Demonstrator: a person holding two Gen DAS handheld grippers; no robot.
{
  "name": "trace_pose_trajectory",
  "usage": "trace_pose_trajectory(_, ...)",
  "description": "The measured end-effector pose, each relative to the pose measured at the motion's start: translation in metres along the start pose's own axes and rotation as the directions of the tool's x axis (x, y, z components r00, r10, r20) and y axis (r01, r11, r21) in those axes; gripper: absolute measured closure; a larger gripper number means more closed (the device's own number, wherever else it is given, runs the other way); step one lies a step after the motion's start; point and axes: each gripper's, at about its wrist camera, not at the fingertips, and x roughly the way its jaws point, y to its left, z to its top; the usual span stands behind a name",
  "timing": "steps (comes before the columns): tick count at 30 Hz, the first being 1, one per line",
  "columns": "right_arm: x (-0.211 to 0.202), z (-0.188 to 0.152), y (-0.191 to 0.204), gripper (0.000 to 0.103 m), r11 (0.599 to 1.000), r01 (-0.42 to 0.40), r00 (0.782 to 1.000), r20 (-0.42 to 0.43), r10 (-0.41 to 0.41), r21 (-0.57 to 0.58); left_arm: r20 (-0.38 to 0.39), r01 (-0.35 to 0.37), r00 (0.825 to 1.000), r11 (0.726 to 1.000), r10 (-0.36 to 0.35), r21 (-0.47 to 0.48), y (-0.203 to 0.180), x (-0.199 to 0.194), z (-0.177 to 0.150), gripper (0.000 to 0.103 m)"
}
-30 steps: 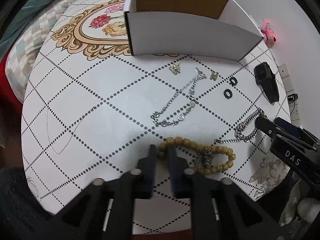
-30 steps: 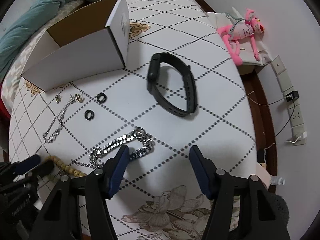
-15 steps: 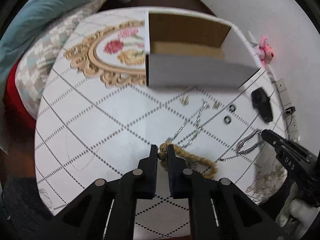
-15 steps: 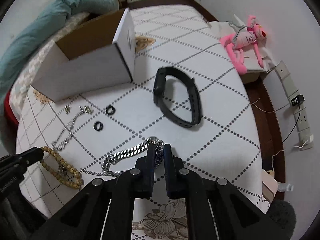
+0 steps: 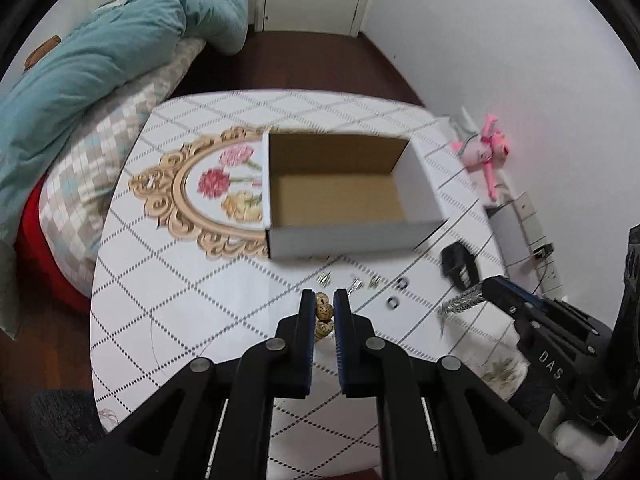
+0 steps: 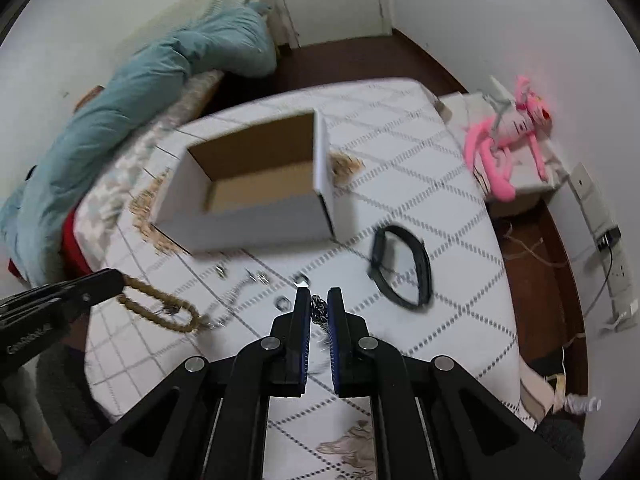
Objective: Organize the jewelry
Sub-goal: 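Carry both bracelets into the cardboard box and open both grippers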
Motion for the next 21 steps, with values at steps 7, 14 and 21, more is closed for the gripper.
trace_pose_trajectory(7, -0.038, 0.048, 0.022, 0.095, 0.996, -0.077, 0.991, 0.103, 0.081, -0.044, 0.075, 0.099, 0.992, 0.995, -0.099, 0.010, -0.003, -0.034, 0.050, 0.097)
trace_pose_trajectory(14, -0.029, 0.108, 0.036, 0.095, 0.989, -0.117, 0.983, 0.129, 0.128, -0.090, 0.057, 0.122, 0.991, 0.992, -0.123, 0.009, 0.010, -0.017, 0.110, 0.097)
trace_pose_trajectory(21, 0.029, 0.150, 0.040, 0.095, 0.987, -0.118, 0.992, 0.035, 0.122, -0.105, -0.049, 0.115, 0.992, 0.993, -0.115, -0.012, 0.027, 0.035, 0.137, 0.097)
